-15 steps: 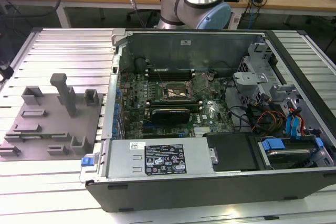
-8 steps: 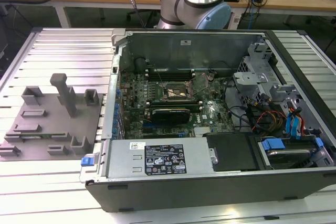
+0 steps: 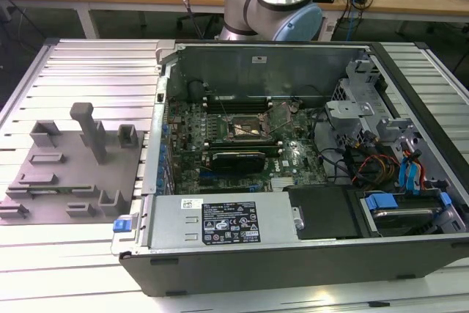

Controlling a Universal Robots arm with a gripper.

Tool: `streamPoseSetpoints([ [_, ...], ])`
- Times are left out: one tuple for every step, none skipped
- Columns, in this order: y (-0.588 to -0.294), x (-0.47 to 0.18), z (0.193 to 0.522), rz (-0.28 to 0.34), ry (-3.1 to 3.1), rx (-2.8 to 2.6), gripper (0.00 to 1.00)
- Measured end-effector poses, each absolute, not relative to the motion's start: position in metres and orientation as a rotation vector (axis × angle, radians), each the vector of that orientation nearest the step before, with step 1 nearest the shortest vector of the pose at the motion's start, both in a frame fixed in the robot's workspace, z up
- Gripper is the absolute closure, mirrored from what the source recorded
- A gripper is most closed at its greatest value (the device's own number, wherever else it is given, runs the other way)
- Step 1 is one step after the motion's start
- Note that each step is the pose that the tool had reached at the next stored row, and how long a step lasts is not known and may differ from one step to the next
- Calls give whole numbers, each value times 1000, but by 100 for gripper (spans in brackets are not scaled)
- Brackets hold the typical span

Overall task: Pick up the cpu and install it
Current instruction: 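Pick up the cpu and move it towards the insertion slot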

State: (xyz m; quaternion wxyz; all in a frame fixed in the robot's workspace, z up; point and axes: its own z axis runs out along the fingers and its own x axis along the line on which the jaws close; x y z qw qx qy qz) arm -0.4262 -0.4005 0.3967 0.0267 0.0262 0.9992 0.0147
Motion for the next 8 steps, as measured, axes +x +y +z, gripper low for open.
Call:
streamPoseSetpoints([
  [-400, -426, 401, 45, 3086, 81, 45],
  [-400, -426, 405, 45, 3085, 81, 45],
  [-400, -426, 408, 46, 3085, 81, 45],
  [-399, -426, 411, 46, 3084, 81, 45],
  [-399, -426, 413, 46, 3084, 81, 45],
  [-399, -426, 413, 46, 3084, 81, 45],
  [-399, -426, 413, 46, 3084, 81, 45],
  [-399, -426, 413, 46, 3084, 81, 45],
])
